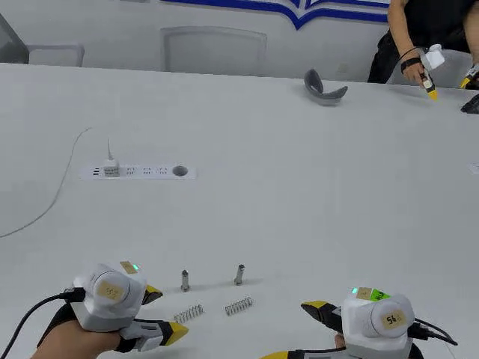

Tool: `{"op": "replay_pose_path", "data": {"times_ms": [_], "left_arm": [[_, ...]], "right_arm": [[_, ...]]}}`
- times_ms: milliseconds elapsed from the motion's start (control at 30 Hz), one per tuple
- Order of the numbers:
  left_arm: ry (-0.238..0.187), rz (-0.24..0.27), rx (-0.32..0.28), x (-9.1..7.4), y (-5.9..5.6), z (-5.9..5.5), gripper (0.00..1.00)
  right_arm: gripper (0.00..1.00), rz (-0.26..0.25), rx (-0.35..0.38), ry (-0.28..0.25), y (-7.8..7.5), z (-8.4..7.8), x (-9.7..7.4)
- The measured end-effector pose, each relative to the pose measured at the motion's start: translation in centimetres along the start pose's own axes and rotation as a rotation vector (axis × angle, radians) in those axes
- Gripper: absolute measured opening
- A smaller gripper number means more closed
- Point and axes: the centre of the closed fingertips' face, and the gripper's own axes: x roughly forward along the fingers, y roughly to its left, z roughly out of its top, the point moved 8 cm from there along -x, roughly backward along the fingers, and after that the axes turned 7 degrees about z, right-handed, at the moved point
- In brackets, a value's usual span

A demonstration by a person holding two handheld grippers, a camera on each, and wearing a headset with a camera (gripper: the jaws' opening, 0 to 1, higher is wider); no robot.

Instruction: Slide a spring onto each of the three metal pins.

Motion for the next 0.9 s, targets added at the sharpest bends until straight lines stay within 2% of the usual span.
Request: {"op": "replay_pose_path", "data": {"times_ms": [367,767,900], "left_arm": [[0.035,-0.016,-0.009,2.9,-0.2,-0.8,0.37],[0.063,0.010,0.026,3.8,0.1,-1.7,0.23],[0.058,0.026,0.044,3.9,0.3,-1.6,0.19]], "right_arm": [[0.83,0.004,0.012,0.004,0.1,-0.6,-0.2],[0.82,0.005,0.023,0.010,0.3,-1.1,-0.4],[0.82,0.009,0.028,0.013,0.3,-1.3,-0.2]]}}
